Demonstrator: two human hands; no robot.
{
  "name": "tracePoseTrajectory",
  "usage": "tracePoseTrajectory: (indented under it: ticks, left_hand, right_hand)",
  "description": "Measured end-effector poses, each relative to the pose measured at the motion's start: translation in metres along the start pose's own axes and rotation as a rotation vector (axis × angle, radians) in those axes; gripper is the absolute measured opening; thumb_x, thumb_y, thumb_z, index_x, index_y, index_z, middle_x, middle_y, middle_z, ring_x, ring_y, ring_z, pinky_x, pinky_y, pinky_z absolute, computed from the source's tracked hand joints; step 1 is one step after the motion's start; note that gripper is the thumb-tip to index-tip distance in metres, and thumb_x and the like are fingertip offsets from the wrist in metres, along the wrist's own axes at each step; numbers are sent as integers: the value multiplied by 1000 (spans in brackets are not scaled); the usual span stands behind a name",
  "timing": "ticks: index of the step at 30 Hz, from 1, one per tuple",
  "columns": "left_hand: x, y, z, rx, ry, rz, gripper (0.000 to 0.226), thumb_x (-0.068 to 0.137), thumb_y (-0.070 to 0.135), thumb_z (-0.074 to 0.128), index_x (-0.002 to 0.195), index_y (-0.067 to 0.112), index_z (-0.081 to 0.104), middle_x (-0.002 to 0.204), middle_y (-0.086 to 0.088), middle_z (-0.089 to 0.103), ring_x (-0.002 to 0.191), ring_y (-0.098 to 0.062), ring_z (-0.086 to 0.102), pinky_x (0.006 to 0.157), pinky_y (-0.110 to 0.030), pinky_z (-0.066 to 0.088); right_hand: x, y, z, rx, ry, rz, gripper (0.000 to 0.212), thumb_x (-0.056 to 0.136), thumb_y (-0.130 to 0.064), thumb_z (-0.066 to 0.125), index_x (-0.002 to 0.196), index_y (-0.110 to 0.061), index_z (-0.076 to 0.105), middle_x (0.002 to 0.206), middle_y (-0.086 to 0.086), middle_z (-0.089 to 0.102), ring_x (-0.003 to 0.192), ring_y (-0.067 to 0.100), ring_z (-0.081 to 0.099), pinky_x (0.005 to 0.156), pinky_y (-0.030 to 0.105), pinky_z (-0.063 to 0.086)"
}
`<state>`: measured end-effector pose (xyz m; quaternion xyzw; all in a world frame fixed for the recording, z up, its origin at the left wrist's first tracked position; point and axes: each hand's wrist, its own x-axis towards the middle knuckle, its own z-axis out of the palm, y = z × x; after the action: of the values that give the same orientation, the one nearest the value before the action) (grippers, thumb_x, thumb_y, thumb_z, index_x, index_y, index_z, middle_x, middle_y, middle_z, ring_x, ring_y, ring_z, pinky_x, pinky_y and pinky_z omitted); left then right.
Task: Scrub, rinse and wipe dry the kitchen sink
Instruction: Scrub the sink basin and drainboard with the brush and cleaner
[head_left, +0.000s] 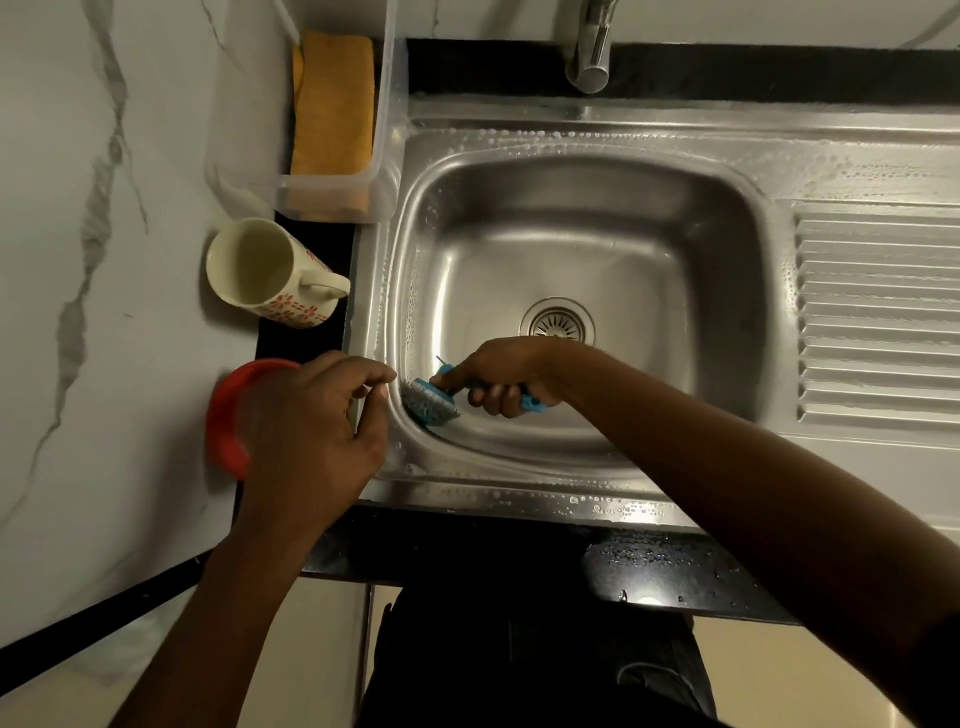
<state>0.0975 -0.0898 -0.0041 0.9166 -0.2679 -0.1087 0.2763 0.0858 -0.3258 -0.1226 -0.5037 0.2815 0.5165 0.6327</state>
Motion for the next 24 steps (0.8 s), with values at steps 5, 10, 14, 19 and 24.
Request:
tracePoseTrajectory:
  ticks: [5, 10, 14, 19, 24]
  left_hand:
    - [1, 3, -2, 15, -4, -6, 24, 97, 30, 59, 112, 20, 75, 106, 10, 71, 86, -9, 67, 76, -43, 59]
    - [-1, 10, -7, 33, 12, 9, 16, 98, 13, 68, 113, 16, 75, 105, 6, 72, 86, -9, 65, 77, -36, 59]
    - [-5, 11, -11, 25, 32, 21, 18, 96, 8, 69, 112, 13, 75, 104, 3, 72, 87, -10, 66, 79, -28, 57]
    - [-9, 6, -11, 12, 39, 43, 17, 96, 10, 68, 111, 12, 75, 104, 1, 73, 87, -13, 66, 78, -36, 59]
    - [-9, 5, -19, 36, 54, 44, 15, 96, 8, 69, 108, 14, 76, 102, 2, 72, 87, -14, 67, 81, -43, 59]
  right_hand:
    - [45, 25, 13, 100, 157, 32, 28, 104, -36, 62, 99, -9, 61, 63, 0, 47, 45, 7, 36, 37, 17, 31]
    - [63, 18, 19, -32, 389, -91, 28, 100, -28, 67, 105, -3, 54, 71, 8, 47, 48, 14, 41, 40, 21, 34]
    - [55, 20, 23, 37, 327, -82, 17, 101, -19, 64, 92, -5, 57, 63, 6, 49, 42, 11, 38, 40, 21, 32]
    - [-7, 7, 16, 179, -64, -120, 21, 108, -25, 53, 100, -7, 61, 65, -1, 46, 44, 4, 29, 35, 14, 25]
    - [-12, -51, 53, 282, 89, -354, 27, 106, -30, 57, 108, -4, 65, 66, -1, 47, 42, 4, 31, 34, 16, 26]
